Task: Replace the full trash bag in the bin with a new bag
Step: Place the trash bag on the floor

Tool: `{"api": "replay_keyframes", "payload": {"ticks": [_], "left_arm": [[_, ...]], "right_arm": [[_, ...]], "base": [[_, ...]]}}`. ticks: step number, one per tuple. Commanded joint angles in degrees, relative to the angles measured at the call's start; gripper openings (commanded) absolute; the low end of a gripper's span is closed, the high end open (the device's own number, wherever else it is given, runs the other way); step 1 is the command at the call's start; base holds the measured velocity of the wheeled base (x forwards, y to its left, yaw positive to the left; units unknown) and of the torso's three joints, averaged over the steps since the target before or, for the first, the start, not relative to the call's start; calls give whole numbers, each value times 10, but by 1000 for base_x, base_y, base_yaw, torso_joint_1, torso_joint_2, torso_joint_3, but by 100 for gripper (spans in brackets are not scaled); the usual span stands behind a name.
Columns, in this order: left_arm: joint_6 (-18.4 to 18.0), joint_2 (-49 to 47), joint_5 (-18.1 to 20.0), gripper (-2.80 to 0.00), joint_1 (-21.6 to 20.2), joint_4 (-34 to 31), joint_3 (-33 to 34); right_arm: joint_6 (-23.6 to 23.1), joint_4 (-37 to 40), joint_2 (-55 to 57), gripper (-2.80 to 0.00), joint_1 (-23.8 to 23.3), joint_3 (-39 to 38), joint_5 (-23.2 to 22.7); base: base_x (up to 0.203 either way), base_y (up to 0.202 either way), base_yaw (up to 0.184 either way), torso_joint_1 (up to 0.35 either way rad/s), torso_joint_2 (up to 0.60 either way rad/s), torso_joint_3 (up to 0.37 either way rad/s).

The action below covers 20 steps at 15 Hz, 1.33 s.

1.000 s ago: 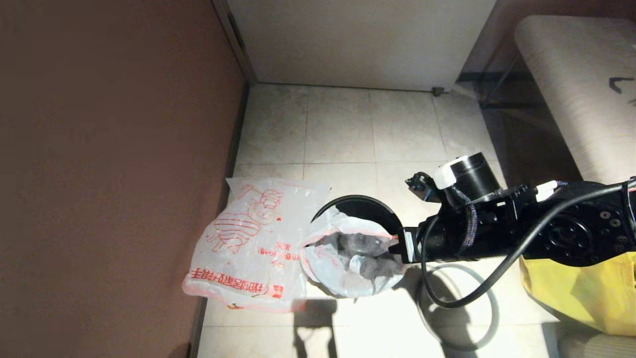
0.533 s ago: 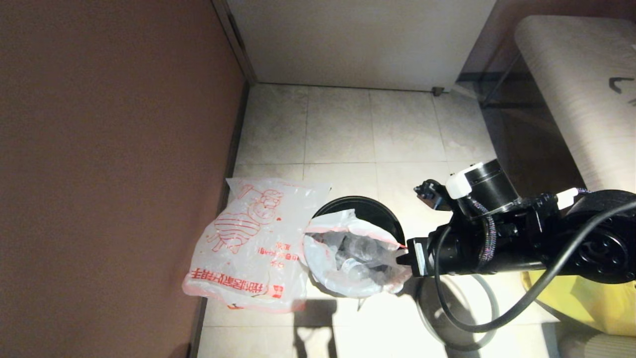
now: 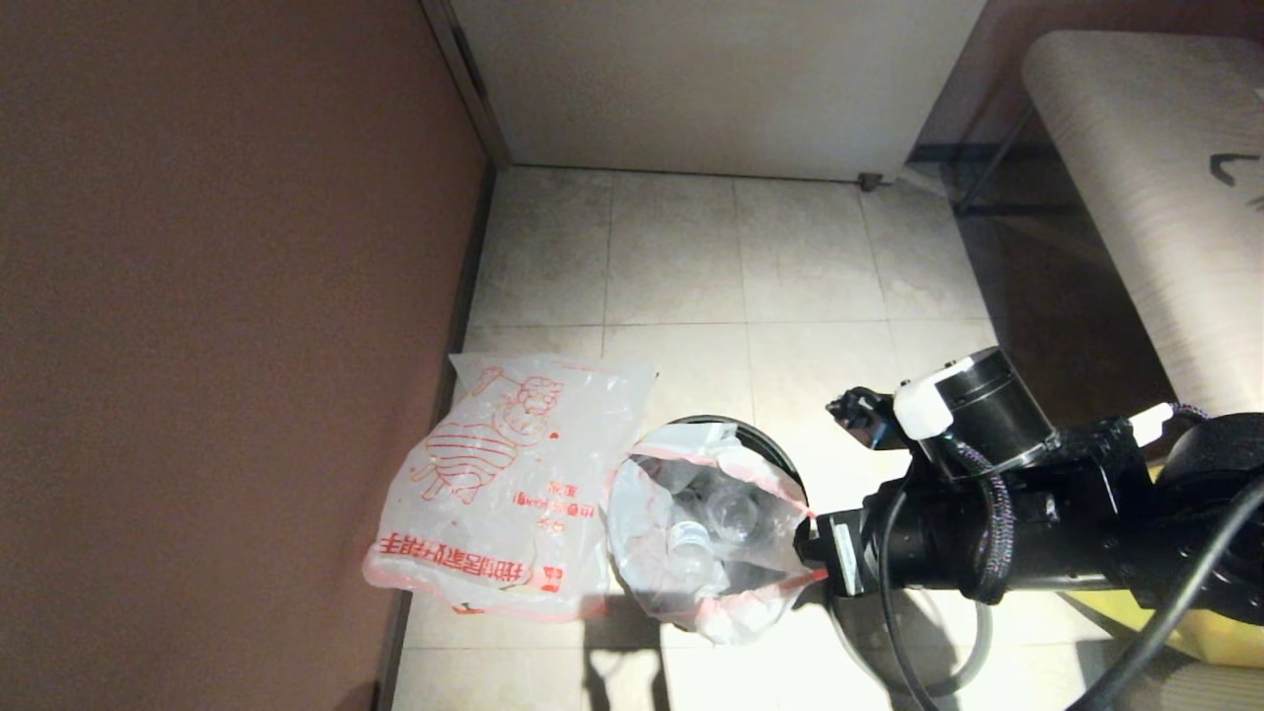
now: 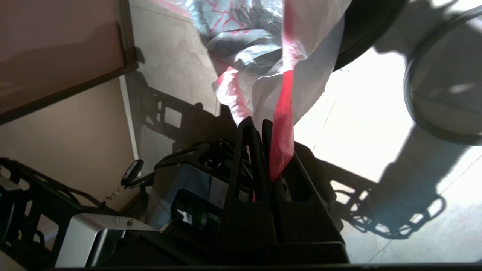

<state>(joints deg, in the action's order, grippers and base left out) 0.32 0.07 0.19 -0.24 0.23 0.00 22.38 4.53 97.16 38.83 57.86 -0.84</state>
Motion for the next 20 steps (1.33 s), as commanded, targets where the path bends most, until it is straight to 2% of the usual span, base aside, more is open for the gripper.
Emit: {"api": "replay_keyframes", "payload": {"ticks": [1,7,12,17,20], "left_arm": [[0,0,0,-280,0,0,0],[0,0,0,-280,0,0,0],[0,0,0,-280,0,0,0],[0,0,0,-280,0,0,0],[0,0,1,-280,0,0,0]], "right_arm": [[1,1,-22,-280,27,5,15],[0,22,-86,-280,48,70,30],[0,130,-117,-280,54,200,29],[-2,205,-138,-280,61,315,32],[-7,232,-135,-280,42,434,55]], "base": [[0,0,0,0,0,0],[0,0,0,0,0,0],[0,0,0,0,0,0],[0,0,0,0,0,0],[0,0,0,0,0,0]]}}
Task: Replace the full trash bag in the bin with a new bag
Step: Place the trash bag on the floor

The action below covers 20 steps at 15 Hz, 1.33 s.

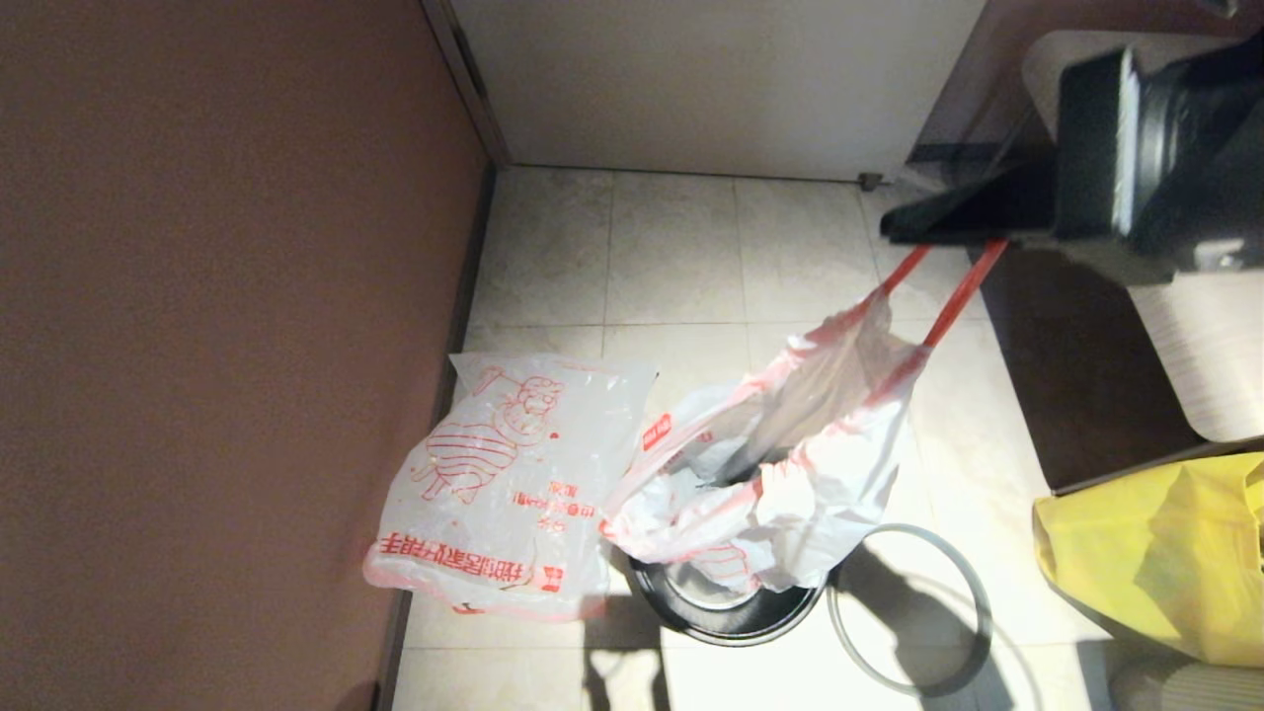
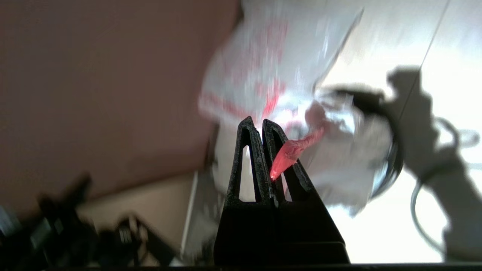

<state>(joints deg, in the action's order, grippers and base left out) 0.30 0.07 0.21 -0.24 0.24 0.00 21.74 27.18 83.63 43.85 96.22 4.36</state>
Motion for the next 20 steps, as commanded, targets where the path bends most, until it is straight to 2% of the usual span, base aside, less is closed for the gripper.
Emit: {"api": "replay_keyframes", "payload": {"ticks": [1,2,4,7,10,12,17,18,20], "left_arm": [[0,0,0,-280,0,0,0],[0,0,0,-280,0,0,0],[0,0,0,-280,0,0,0],[0,0,0,-280,0,0,0],[0,0,0,-280,0,0,0],[0,0,0,-280,0,0,0],[0,0,0,-280,0,0,0],[0,0,0,-280,0,0,0],[0,0,0,-280,0,0,0]], "right_arm": [[-5,16,5,-280,-22,96,8],[-13,27,10,-280,-37,140,10],[-71,12,9,-280,-83,175,17],[-138,-104,2,-280,-149,175,50],[-219,-214,19,-280,-247,175,73],[-260,-272,41,-280,-281,175,106],[-263,-287,88,-280,-364,174,112],[-253,-288,105,-280,-391,173,112],[-205,-285,151,-280,-440,163,111]], "base": [[0,0,0,0,0,0],[0,0,0,0,0,0],[0,0,0,0,0,0],[0,0,0,0,0,0],[0,0,0,0,0,0],[0,0,0,0,0,0],[0,0,0,0,0,0],[0,0,0,0,0,0],[0,0,0,0,0,0]]}}
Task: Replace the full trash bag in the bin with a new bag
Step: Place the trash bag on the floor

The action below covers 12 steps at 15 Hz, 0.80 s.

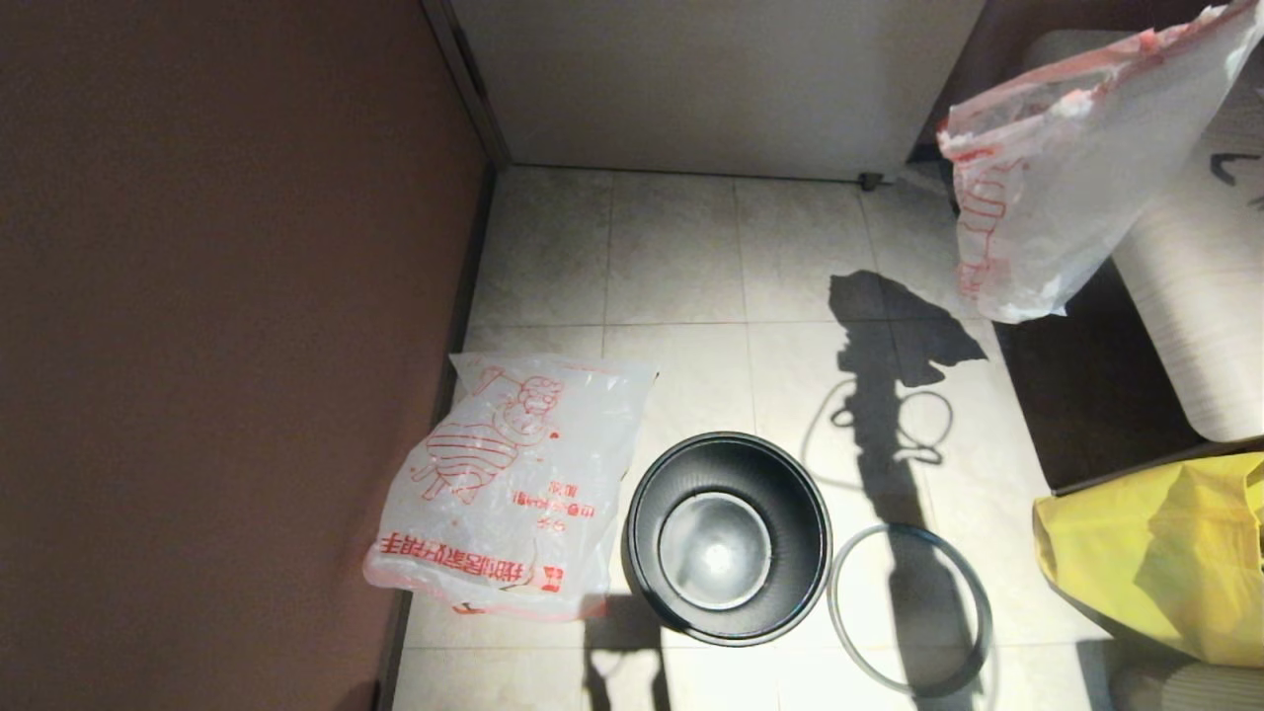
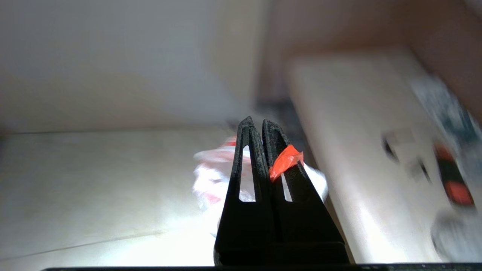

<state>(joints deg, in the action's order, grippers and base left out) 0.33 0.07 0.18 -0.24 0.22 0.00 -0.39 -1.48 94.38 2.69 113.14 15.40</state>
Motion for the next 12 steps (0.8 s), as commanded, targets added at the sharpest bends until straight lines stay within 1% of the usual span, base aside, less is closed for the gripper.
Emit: {"api": "replay_keyframes", "payload": {"ticks": [1,2,5,8,10,12], "left_arm": [[0,0,0,-280,0,0,0],[0,0,0,-280,0,0,0],[0,0,0,-280,0,0,0],[0,0,0,-280,0,0,0],[0,0,0,-280,0,0,0],[0,0,0,-280,0,0,0]], "right_arm": [[29,3,70,-280,-45,-17,1],[35,2,99,-280,-58,-39,2],[58,-7,196,-280,-85,-137,17],[85,-54,282,-280,-95,-219,30],[89,-77,326,-280,-94,-244,34],[90,-67,358,-280,-93,-248,42]], "base": [[0,0,0,0,0,0],[0,0,0,0,0,0],[0,0,0,0,0,0],[0,0,0,0,0,0],[0,0,0,0,0,0],[0,0,0,0,0,0]]}}
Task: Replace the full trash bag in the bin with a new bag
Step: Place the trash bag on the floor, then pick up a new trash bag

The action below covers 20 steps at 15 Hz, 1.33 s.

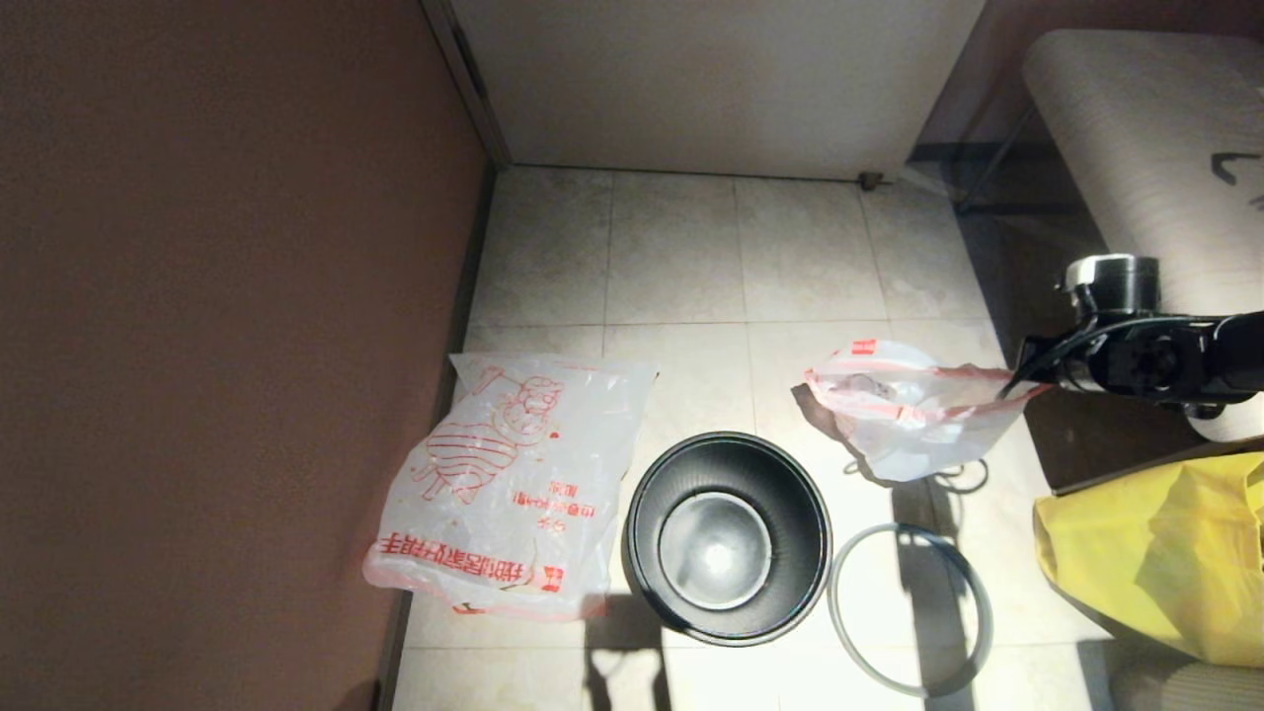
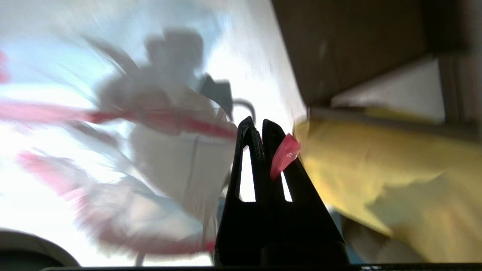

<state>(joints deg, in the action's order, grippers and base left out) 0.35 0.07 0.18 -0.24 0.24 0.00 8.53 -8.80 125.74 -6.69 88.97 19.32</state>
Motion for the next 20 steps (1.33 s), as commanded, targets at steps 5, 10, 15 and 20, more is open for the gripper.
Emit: {"api": "replay_keyframes", "payload": {"ticks": [5,10,15,20], "left_arm": [[0,0,1,-280,0,0,0],[0,0,0,-280,0,0,0],[0,0,0,-280,0,0,0],[0,0,0,-280,0,0,0]], "right_arm": [[7,20,13,0,25,-27,4],[2,29,-63,0,58,-58,15],[1,97,-189,0,81,-99,5],[-12,106,-276,-280,103,-187,6]], "base": [[0,0,0,0,0,0],[0,0,0,0,0,0],[0,0,0,0,0,0],[0,0,0,0,0,0]]}}
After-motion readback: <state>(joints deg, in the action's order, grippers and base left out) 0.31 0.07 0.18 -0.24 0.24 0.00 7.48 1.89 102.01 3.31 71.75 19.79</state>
